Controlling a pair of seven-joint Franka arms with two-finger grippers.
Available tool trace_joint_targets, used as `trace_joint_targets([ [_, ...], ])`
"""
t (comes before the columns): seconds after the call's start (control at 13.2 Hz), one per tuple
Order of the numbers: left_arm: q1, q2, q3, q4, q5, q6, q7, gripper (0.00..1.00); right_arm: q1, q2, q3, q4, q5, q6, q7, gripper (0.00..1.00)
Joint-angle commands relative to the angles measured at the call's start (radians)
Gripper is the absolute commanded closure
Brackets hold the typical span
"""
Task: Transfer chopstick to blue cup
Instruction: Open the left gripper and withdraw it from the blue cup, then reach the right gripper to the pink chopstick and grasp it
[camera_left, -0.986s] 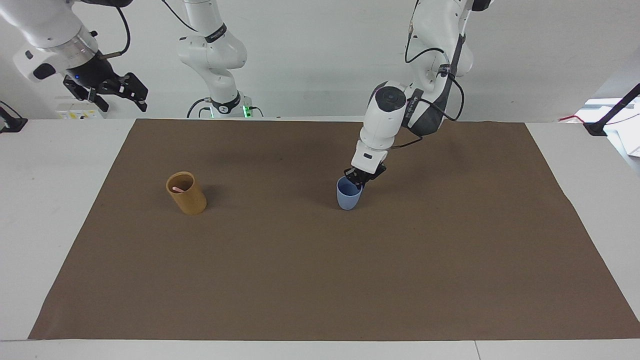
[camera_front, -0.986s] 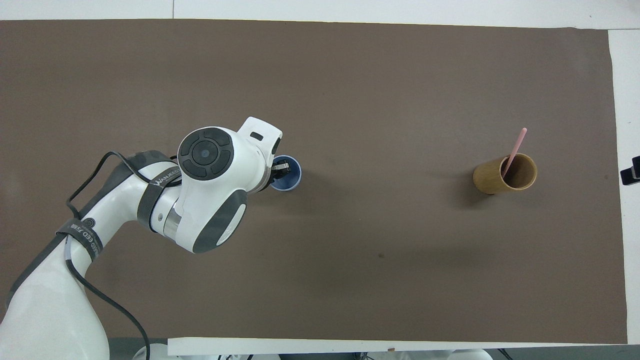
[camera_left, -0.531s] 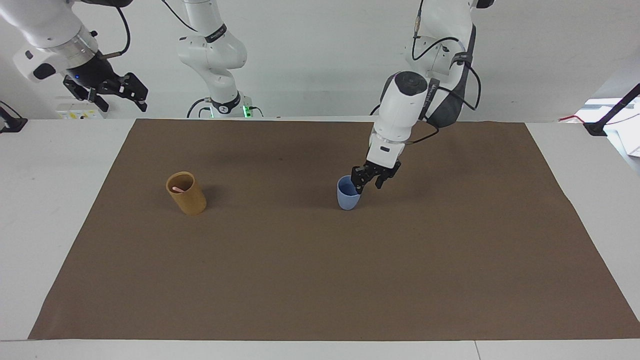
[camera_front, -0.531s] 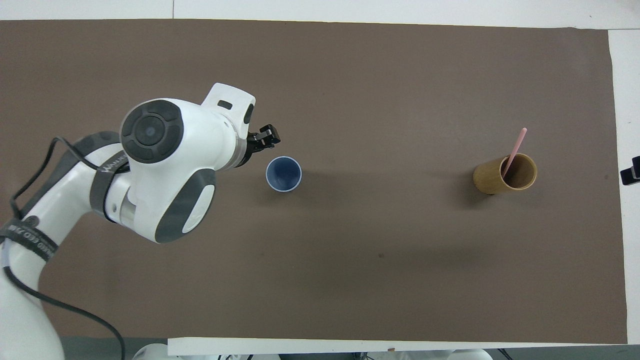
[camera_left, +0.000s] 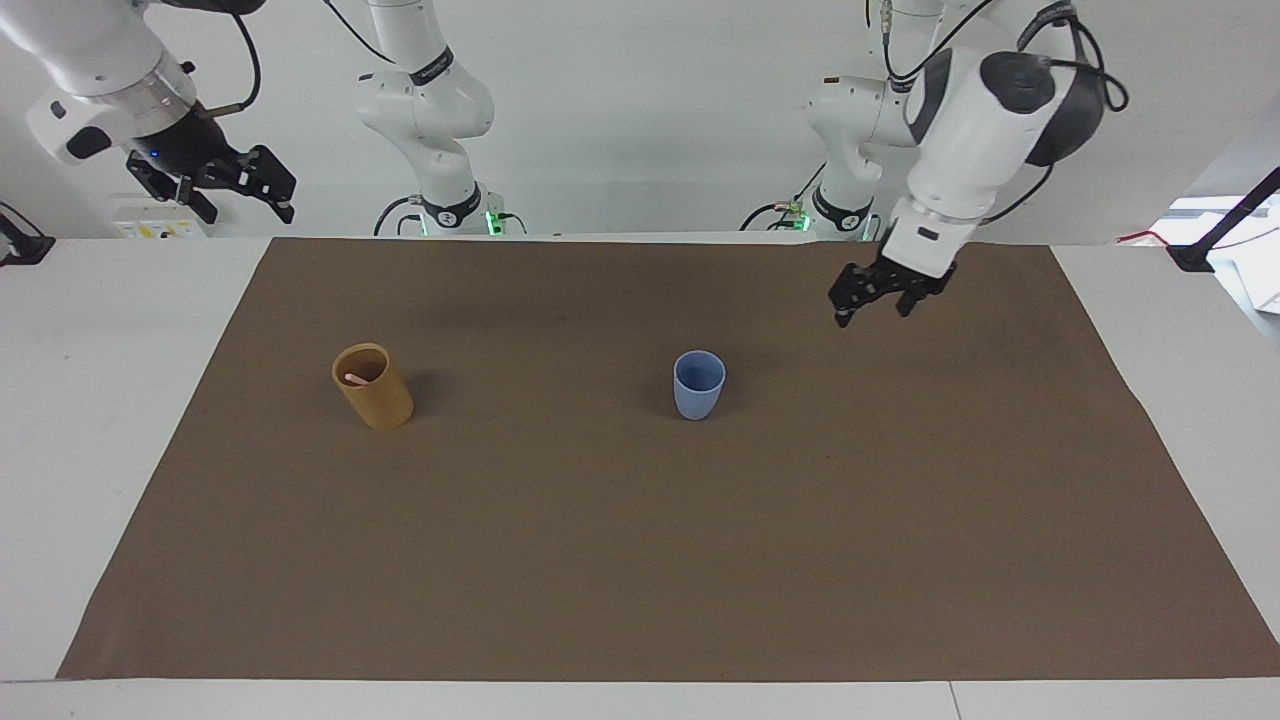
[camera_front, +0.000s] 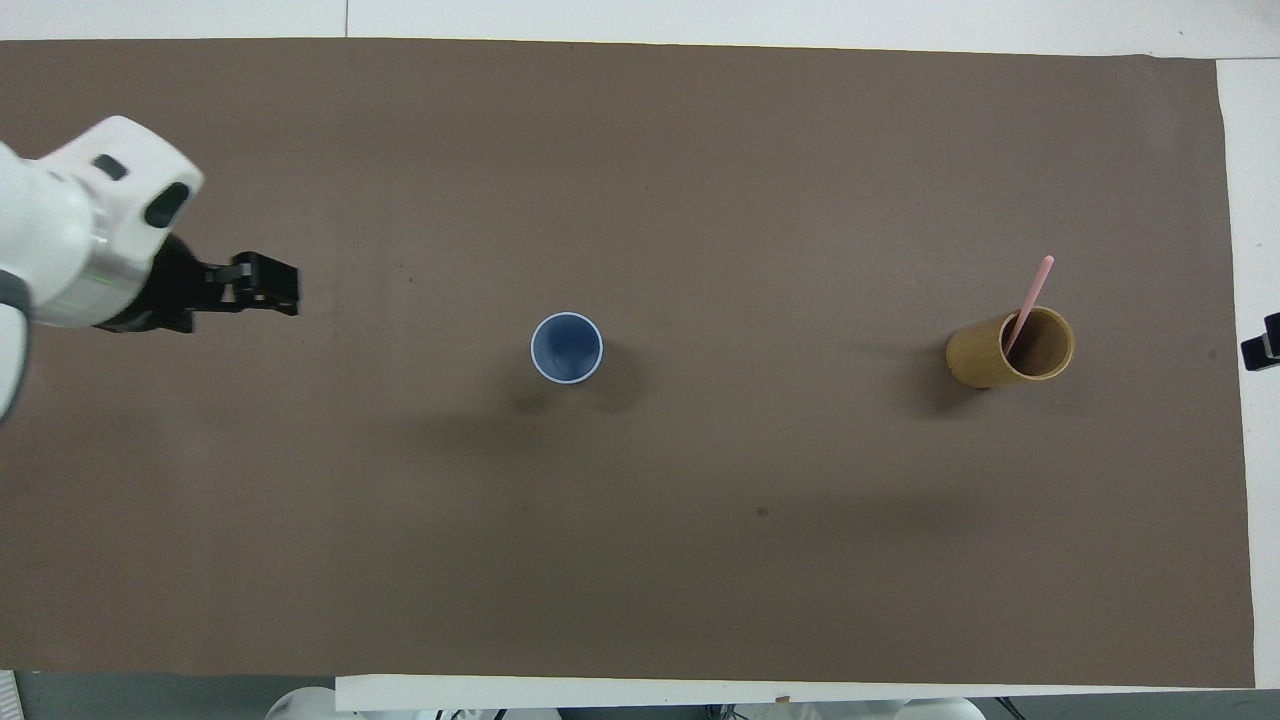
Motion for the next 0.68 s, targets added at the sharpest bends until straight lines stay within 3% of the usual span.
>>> trace_joint_targets([
  [0.0, 0.169, 0.015, -0.01, 0.111, 0.054, -0.101, 0.263, 0.0, -0.007, -0.016, 0.008, -0.035, 0.013, 0.038, -0.036, 0.0],
  [0.15, 0.233, 0.037, -0.009, 0.135, 0.054, -0.078, 0.283, 0.0, 0.002, -0.033, 0.019, -0.085, 0.016, 0.153, -0.049, 0.0],
  [0.3, 0.266, 0.049, -0.009, 0.163, 0.051, -0.078, 0.29, 0.0, 0.064, -0.08, 0.039, -0.209, 0.016, 0.362, -0.043, 0.0],
  [0.61, 0.256, 0.101, -0.018, 0.262, 0.051, -0.133, 0.285, 0.0, 0.095, -0.084, 0.04, -0.393, 0.018, 0.601, -0.073, 0.0],
])
